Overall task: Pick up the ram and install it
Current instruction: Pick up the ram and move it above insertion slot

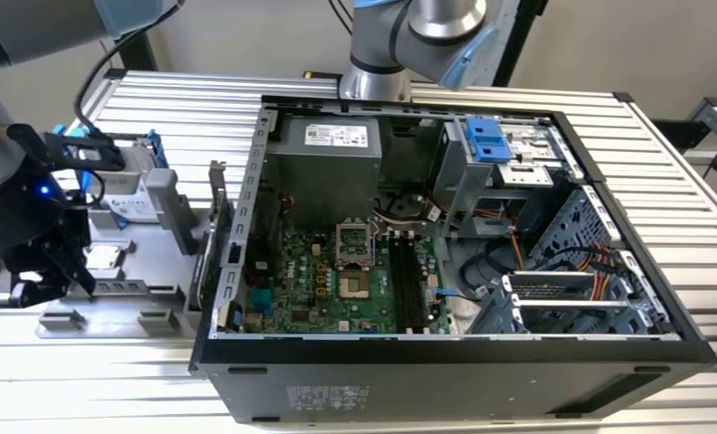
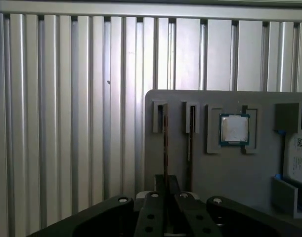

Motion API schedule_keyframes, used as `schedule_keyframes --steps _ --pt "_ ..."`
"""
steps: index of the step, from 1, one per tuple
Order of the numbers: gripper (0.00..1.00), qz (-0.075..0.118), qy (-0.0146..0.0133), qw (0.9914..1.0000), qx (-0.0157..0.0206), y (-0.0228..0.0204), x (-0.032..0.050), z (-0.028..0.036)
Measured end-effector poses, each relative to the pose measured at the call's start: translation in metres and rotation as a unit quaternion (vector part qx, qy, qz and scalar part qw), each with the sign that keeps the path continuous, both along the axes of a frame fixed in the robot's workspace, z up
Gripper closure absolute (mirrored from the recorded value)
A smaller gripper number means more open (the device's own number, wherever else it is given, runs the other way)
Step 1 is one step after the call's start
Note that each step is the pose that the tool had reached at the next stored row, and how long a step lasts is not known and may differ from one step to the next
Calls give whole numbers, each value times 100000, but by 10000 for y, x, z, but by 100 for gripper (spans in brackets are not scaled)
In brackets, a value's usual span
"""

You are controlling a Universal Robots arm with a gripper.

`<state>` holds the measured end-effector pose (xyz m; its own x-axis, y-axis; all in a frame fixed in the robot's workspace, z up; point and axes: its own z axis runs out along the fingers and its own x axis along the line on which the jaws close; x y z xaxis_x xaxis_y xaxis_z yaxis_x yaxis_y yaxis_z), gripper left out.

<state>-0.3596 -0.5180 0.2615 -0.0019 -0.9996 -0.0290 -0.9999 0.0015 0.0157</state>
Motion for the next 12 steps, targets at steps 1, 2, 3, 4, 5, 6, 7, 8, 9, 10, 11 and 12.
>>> schedule_keyframes --steps 1,2,3,4,5,6,7,8,9,10,11,12 --pt "100 -1 1 100000 0 0 0 7" --pt "100 -2 4 100000 -3 0 0 14" --pt "100 -2 3 100000 -1 0 0 20" --pt "100 1 3 100000 -1 0 0 26" --pt "100 -1 1 100000 1 0 0 32" --pt "100 -1 -2 100000 2 0 0 38" --pt "100 -2 0 100000 1 0 0 44" --pt "100 -2 0 100000 0 0 0 50" --pt "100 -1 -1 100000 2 0 0 56" --pt "100 -2 -1 100000 3 0 0 62" --pt "100 -2 -1 100000 2 0 0 68" --pt "100 -2 -1 100000 4 0 0 74"
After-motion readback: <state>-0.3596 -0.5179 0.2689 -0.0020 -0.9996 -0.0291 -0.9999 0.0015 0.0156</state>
